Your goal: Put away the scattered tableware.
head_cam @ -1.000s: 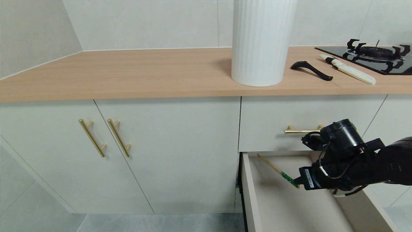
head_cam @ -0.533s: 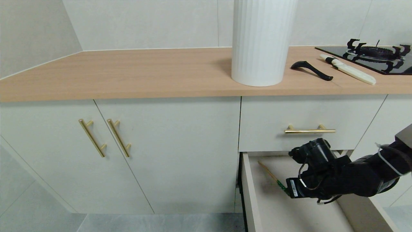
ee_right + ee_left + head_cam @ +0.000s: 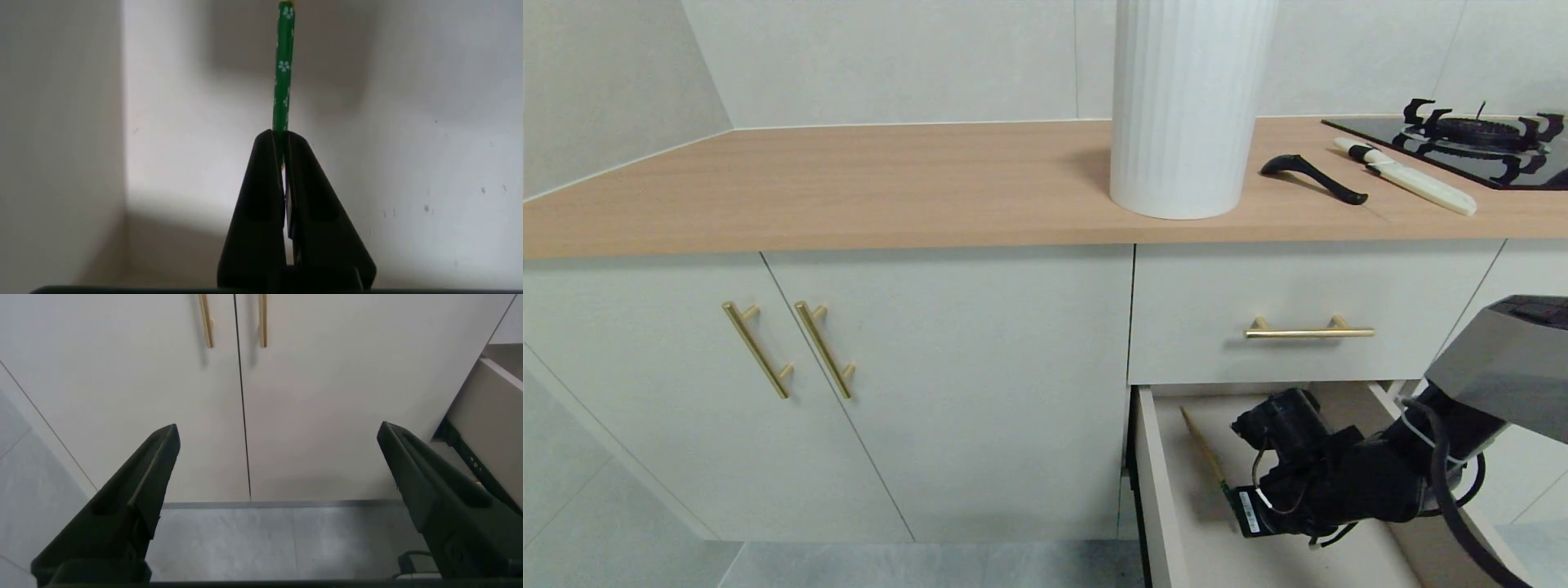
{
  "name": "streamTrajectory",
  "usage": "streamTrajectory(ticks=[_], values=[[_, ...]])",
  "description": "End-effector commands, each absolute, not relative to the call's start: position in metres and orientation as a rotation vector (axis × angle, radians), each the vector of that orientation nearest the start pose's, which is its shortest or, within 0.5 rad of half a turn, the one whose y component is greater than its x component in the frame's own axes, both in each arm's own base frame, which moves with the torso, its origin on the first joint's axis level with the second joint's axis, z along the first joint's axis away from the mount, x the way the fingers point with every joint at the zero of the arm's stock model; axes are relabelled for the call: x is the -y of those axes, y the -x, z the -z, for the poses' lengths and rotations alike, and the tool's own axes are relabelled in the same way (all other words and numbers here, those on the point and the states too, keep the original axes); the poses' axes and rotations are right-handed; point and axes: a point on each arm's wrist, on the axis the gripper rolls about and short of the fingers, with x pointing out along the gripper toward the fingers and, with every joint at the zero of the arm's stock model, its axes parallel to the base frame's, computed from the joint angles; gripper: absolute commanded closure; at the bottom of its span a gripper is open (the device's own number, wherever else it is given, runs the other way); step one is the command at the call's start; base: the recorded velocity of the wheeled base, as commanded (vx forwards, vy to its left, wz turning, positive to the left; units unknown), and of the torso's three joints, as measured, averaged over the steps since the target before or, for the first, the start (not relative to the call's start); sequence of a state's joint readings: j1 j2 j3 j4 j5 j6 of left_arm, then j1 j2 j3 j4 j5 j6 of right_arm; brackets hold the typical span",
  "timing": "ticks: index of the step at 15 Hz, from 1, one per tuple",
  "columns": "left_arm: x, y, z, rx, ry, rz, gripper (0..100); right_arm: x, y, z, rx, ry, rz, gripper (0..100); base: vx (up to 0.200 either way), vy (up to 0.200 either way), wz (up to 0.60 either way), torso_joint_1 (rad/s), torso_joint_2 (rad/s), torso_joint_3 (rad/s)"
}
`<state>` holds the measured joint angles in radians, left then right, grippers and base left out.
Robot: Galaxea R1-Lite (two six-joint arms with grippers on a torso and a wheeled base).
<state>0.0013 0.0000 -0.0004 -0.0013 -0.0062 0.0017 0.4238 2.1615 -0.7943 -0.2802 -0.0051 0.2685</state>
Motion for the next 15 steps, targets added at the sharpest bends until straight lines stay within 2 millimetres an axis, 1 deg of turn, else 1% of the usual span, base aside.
streamTrajectory(ticks=[1, 3, 9, 10, 15], values=[[0.0002, 0.0228, -0.0756, 0.002, -0.002, 0.005, 0, -0.1343, -0.2951, 0.0111, -1.139, 0.009, -0.219, 100, 0.0, 0.0, 0.0, 0.0, 0.0, 0.0], [0.0002, 0.0228, -0.0756, 0.002, -0.002, 0.005, 0, -0.1348, -0.2962, 0.0153, -1.148, 0.01, -0.214, 100, 0.0, 0.0, 0.0, 0.0, 0.0, 0.0], [0.0002, 0.0228, -0.0756, 0.002, -0.002, 0.005, 0, -0.1355, -0.2982, 0.0182, -1.135, -0.01, -0.198, 100, 0.0, 0.0, 0.0, 0.0, 0.0, 0.0], [0.0002, 0.0228, -0.0756, 0.002, -0.002, 0.005, 0, -0.1355, -0.2982, 0.0182, -1.135, -0.01, -0.198, 0, 0.0, 0.0, 0.0, 0.0, 0.0, 0.0], [0.0002, 0.0228, -0.0756, 0.002, -0.002, 0.005, 0, -0.1355, -0.2982, 0.0182, -1.135, -0.01, -0.198, 0, 0.0, 0.0, 0.0, 0.0, 0.0, 0.0]])
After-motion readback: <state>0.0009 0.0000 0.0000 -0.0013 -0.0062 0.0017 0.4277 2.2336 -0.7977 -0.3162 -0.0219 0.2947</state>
